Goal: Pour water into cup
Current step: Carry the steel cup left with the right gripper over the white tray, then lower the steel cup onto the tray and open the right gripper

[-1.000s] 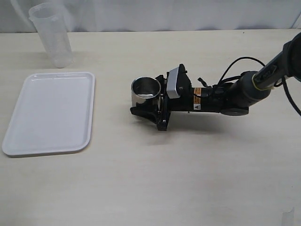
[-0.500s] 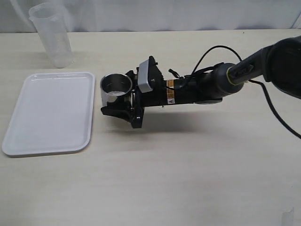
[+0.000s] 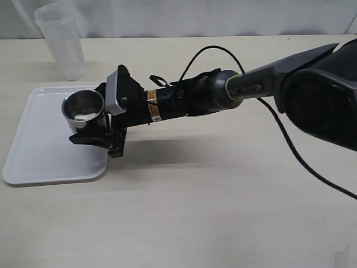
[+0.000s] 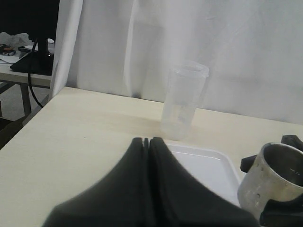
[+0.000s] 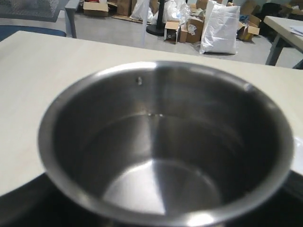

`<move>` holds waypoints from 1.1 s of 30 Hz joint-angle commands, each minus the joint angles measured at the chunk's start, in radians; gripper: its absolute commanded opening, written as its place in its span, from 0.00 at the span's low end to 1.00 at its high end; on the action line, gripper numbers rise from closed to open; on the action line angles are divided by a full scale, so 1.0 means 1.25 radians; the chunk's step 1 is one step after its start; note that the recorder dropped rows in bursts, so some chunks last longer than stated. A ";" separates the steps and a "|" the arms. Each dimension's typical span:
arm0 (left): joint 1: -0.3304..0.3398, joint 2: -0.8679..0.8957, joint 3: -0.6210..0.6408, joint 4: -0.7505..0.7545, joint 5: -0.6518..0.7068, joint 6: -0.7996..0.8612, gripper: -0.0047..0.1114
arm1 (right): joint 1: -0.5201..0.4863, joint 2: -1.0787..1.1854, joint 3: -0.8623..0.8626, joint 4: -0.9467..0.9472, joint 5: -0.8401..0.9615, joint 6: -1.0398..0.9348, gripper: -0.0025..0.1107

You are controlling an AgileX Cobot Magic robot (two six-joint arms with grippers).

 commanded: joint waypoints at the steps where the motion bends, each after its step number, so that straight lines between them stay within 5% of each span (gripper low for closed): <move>1: -0.001 -0.002 0.002 -0.006 -0.001 -0.005 0.04 | 0.031 0.033 -0.071 0.011 -0.009 0.030 0.06; 16: -0.001 -0.002 0.002 -0.006 -0.001 -0.005 0.04 | 0.050 0.206 -0.337 0.011 0.036 0.154 0.06; 27: -0.001 -0.002 0.002 -0.006 -0.001 -0.005 0.04 | 0.050 0.241 -0.364 0.009 0.042 0.160 0.06; 29: -0.001 -0.002 0.002 -0.006 -0.001 -0.005 0.04 | 0.050 0.241 -0.364 0.009 0.042 0.160 0.11; 33: -0.001 -0.002 0.002 -0.006 -0.001 -0.005 0.04 | 0.050 0.241 -0.364 0.009 0.033 0.160 0.40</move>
